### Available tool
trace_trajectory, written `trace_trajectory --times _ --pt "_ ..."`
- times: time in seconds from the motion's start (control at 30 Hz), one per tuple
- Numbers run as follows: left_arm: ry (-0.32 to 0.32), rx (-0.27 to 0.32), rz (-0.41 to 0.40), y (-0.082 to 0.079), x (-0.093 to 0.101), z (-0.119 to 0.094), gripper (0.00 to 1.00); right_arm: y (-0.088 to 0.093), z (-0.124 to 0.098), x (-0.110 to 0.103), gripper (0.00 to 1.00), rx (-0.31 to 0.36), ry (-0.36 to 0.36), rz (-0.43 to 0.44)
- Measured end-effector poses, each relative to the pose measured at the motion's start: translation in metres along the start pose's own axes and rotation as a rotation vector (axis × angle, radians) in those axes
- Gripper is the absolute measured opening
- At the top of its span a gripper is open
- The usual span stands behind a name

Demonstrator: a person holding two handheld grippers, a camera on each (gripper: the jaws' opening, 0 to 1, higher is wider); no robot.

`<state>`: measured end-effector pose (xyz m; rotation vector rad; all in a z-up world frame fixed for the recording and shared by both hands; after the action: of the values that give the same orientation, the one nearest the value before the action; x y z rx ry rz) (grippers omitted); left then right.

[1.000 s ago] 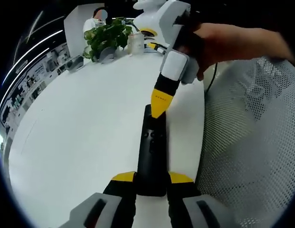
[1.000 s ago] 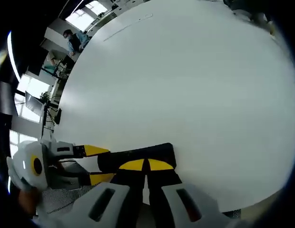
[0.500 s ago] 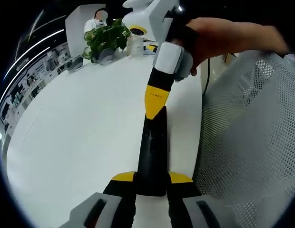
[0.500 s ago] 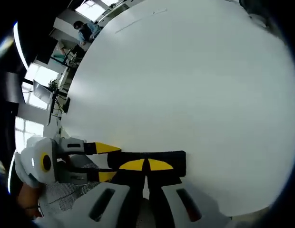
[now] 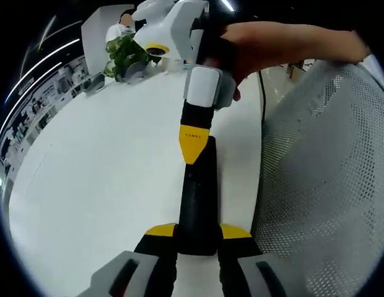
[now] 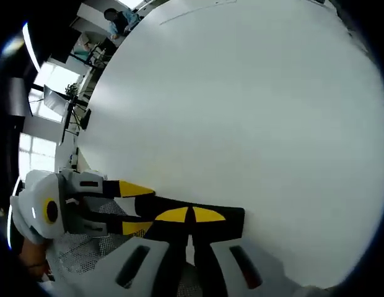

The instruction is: Press the specified remote control buttons in sequence, fully releasing each button before pressing the next.

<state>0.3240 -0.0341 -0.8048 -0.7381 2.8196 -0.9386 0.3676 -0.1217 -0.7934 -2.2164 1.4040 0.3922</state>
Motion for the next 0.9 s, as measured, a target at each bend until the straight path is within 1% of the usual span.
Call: trace_trajectory --times 0.03,0.1,0.13,0.33,0.53,0.57,0.6,0.67,0.73,0.8,0.9 --pt "0.000 0.001 -0.001 0.0001 0.0001 0.0000 0.24 0.0002 0.0007 0.0013 0.00 -0.002 0.001 0.007" --pt "0.000 0.004 -0.003 0.0002 0.0001 0.0001 0.24 0.0043 0.0021 0.0046 0.00 -0.032 0.014 0.024" --pt "0.000 0.005 -0.004 0.0002 0.0000 0.0001 0.24 0.0018 0.0010 0.0030 0.00 -0.013 -0.001 0.034" --pt "0.001 0.007 -0.005 0.0002 0.0000 0.0000 0.24 0.0024 0.0014 0.0028 0.00 -0.015 0.003 0.026" --pt "0.001 0.011 -0.008 0.0003 0.0000 0.0002 0.24 0.0034 0.0006 0.0027 0.00 -0.028 0.013 0.013" --pt "0.000 0.012 -0.011 0.0003 0.0000 0.0002 0.24 0.0051 -0.0013 0.0047 0.00 -0.043 0.020 0.016" --pt "-0.001 0.013 -0.013 0.0005 -0.0001 0.0002 0.24 0.0054 -0.0026 0.0064 0.00 -0.044 0.022 0.020" --pt "-0.002 0.013 -0.013 0.0004 -0.0001 0.0004 0.24 0.0043 -0.0044 0.0097 0.00 -0.031 0.021 0.036" --pt "-0.002 0.012 -0.012 0.0004 0.0001 0.0005 0.24 -0.0003 -0.0053 0.0073 0.00 -0.005 0.012 0.033" --pt "-0.001 0.014 -0.010 0.0005 0.0000 0.0005 0.24 -0.0010 -0.0041 0.0050 0.00 -0.002 0.001 0.030" --pt "0.000 0.014 -0.009 0.0006 0.0001 0.0004 0.24 0.0062 0.0013 0.0064 0.00 -0.047 0.012 0.026"
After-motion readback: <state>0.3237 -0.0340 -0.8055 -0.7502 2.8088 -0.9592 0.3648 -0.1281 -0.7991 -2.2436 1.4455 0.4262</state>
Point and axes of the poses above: the point that each gripper's makers call its tool centre point, and the gripper's own axes: z roughly forward along the fingers, x roughly to its right, y roughly out of its underside, the point moved 3 cm from there along -z, roughly backward along the fingers, and after that the axes turned 7 degrees about -z, right-handed, at the moved point
